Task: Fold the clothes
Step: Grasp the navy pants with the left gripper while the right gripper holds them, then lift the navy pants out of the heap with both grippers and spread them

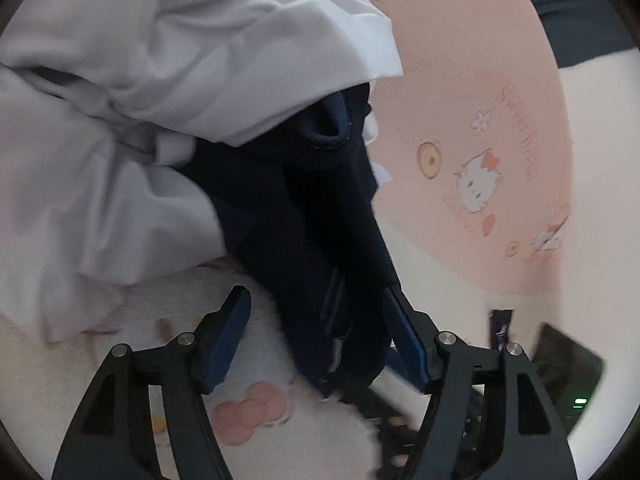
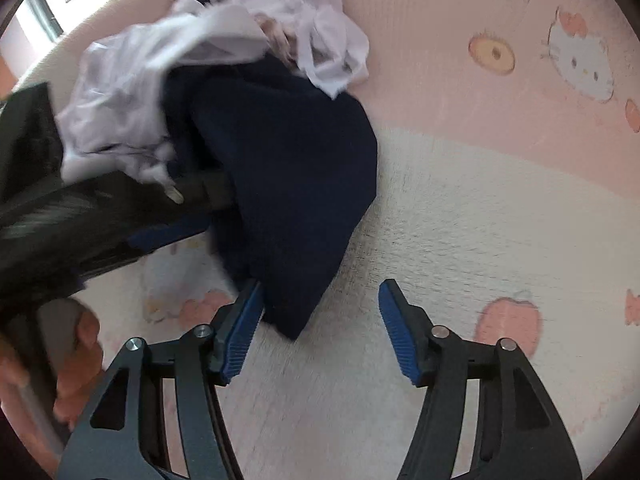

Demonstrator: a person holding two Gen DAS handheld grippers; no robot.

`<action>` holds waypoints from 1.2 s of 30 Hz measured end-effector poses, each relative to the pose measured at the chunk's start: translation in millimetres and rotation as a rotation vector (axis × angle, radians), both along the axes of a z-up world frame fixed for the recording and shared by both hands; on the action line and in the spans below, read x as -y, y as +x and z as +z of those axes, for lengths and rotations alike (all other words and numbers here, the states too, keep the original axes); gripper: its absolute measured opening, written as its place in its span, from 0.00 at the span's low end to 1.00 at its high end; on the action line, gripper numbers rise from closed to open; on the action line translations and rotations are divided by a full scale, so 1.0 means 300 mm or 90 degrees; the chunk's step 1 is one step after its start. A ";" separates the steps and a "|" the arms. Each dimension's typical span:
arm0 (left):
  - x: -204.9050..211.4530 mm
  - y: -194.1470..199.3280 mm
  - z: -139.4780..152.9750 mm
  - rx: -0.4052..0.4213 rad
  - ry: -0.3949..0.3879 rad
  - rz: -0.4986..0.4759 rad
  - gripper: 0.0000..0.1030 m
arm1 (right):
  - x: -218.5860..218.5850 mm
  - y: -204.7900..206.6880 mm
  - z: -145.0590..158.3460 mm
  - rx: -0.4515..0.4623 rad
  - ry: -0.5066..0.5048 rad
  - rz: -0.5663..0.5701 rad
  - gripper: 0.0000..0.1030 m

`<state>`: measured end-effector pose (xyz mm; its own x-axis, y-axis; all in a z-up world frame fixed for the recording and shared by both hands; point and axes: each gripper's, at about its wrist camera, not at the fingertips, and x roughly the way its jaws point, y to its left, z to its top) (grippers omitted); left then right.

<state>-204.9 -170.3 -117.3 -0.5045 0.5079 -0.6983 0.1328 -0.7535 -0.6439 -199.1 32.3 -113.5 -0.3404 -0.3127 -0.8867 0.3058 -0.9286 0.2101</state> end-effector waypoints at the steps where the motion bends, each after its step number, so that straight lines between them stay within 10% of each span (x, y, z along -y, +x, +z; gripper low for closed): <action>1: -0.004 -0.002 -0.001 -0.002 -0.008 -0.001 0.68 | 0.008 -0.011 -0.018 0.013 -0.002 -0.003 0.66; 6: -0.041 -0.022 -0.061 0.030 -0.045 -0.010 0.13 | 0.063 -0.002 -0.041 -0.012 0.028 -0.004 0.81; 9: -0.050 -0.004 -0.035 0.019 -0.075 -0.019 0.05 | 0.100 0.020 -0.042 -0.049 0.067 0.020 0.57; 11: -0.058 0.020 0.008 -0.003 -0.083 -0.031 0.04 | 0.099 0.020 -0.024 -0.048 0.046 0.039 0.20; 13: -0.074 0.044 0.053 -0.028 -0.087 -0.043 0.03 | 0.080 0.021 0.001 -0.051 0.026 0.045 0.11; 18: -0.167 0.162 0.205 -0.115 -0.114 -0.099 0.03 | -0.033 0.076 0.119 -0.089 0.021 0.034 0.11; 28: -0.620 0.357 0.266 -0.109 -0.089 -0.212 0.03 | -0.366 0.353 0.335 -0.121 0.052 -0.020 0.11; 36: -0.813 0.500 0.268 -0.095 -0.076 -0.302 0.03 | -0.595 0.466 0.300 -0.045 -0.053 -0.160 0.33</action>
<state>-54.8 73.5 -37.0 -0.3362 0.6261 -0.7035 -0.3287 -0.7780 -0.5354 -59.4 210.8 -23.4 -0.4763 -0.2820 -0.8328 0.0847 -0.9575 0.2758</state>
